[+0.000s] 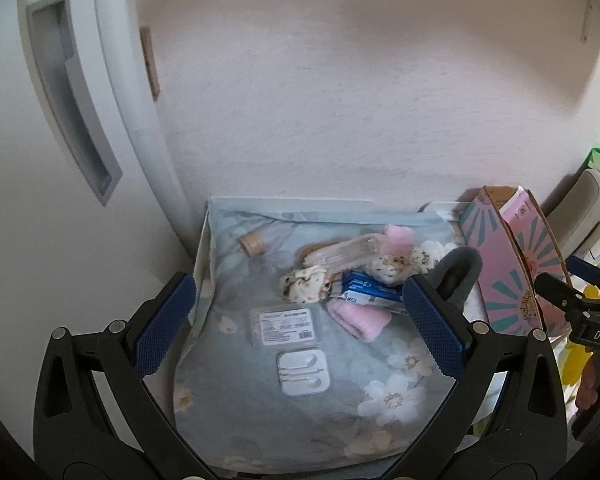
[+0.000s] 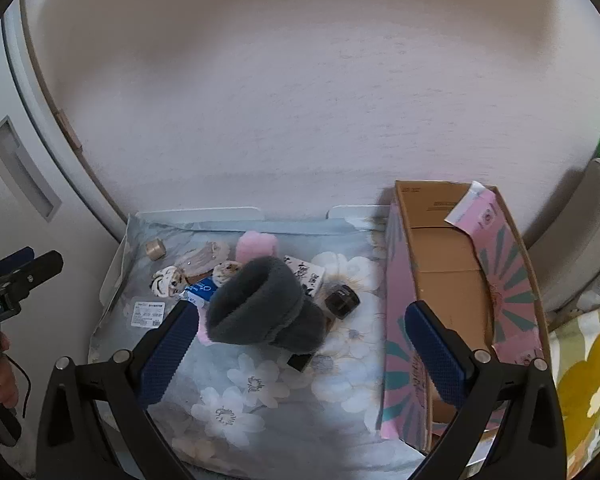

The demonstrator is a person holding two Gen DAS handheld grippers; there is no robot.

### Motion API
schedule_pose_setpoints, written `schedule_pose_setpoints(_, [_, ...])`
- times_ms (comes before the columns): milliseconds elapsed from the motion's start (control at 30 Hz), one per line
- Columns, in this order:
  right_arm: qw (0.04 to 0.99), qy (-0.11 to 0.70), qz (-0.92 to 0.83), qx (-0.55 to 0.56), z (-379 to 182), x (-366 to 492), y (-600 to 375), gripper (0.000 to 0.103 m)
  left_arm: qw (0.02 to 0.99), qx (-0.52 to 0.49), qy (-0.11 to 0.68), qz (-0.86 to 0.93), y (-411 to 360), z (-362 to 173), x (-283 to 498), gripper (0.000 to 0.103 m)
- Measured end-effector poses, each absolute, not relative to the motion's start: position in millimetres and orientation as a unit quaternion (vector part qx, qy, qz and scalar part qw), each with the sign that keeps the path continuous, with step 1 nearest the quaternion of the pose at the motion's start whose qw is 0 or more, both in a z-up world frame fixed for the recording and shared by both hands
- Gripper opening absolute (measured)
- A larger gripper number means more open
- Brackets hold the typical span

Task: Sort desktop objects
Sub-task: 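Grasp the grey fuzzy sock with the right gripper while left grasps the Deep Care box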

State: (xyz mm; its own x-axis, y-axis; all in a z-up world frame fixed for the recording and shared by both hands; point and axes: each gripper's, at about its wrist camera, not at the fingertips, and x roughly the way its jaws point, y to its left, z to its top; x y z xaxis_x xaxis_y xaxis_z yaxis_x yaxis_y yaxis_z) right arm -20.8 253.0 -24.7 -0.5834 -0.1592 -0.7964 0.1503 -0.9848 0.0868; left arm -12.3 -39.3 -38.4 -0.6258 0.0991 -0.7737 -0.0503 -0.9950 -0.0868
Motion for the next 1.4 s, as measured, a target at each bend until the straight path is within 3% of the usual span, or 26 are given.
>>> schedule_pose_setpoints(200, [0.128, 0.019, -0.880, 0.457, -46, -28, 236, 0.103, 0.035, -0.455, -0.035, 0.889, -50, -72, -18, 0.103])
schedule_pose_setpoints(600, [0.183, 0.084, -0.840, 0.504, -117, -60, 215, 0.103, 0.036, -0.539, -0.035, 0.841, -46, -203, -44, 0.102])
schedule_pose_setpoints(867, [0.204, 0.083, -0.820, 0.529, -148, -82, 209, 0.103, 0.029, -0.548, -0.074, 0.833, -54, -229, -58, 0.103])
schedule_pose_setpoints(933, [0.214, 0.072, -0.814, 0.535, -154, -86, 209, 0.098, 0.031, -0.547, -0.083, 0.832, -54, -230, -61, 0.103])
schedule_pose_setpoints(1000, [0.228, 0.062, -0.808, 0.541, -156, -87, 208, 0.077, 0.031, -0.546, -0.087, 0.833, -55, -229, -61, 0.103])
schedule_pose_setpoints(1100, [0.240, 0.058, -0.799, 0.549, -158, -87, 206, 0.061, 0.031, -0.547, -0.096, 0.831, -57, -227, -60, 0.100])
schedule_pose_setpoints(1267, [0.246, 0.069, -0.799, 0.544, -155, -83, 203, 0.046, 0.022, -0.554, -0.099, 0.826, -56, -220, -57, 0.097])
schedule_pose_setpoints(1400, [0.246, 0.062, -0.801, 0.542, -155, -83, 205, 0.041, 0.010, -0.572, -0.081, 0.816, -50, -223, -59, 0.097])
